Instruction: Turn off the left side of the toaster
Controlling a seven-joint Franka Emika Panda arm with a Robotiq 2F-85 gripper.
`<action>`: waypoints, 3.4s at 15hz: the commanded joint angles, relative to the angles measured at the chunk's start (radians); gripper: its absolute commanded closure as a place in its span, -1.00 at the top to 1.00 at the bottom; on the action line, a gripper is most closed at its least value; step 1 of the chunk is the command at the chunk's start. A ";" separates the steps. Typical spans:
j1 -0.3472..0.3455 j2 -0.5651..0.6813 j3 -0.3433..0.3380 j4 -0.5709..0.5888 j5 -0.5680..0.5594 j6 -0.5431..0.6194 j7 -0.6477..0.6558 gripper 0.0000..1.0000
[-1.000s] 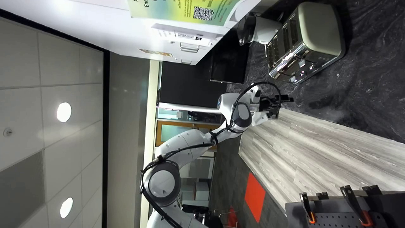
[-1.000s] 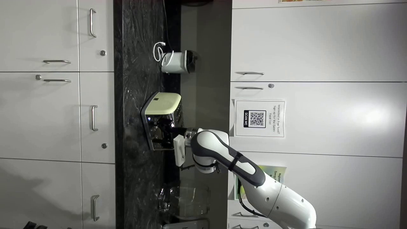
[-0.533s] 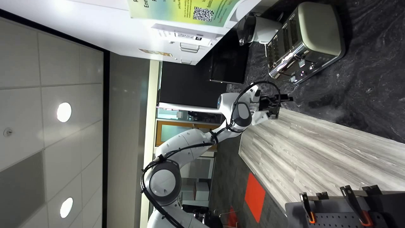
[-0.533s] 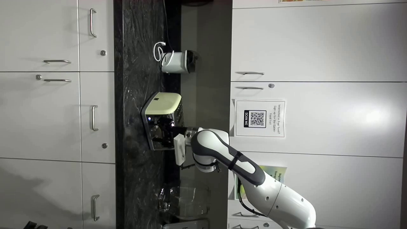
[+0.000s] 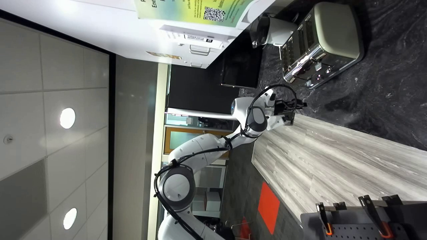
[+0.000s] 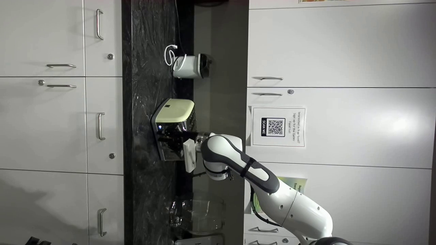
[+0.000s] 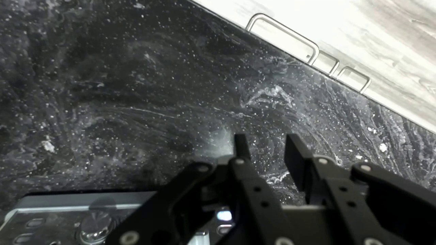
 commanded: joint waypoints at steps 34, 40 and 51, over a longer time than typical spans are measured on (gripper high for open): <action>0.293 0.238 -0.316 0.162 0.139 0.206 0.277 -0.99; 0.268 0.237 -0.302 0.172 0.131 0.204 0.265 -0.99; 0.221 0.244 -0.259 0.192 0.140 0.219 0.249 -0.99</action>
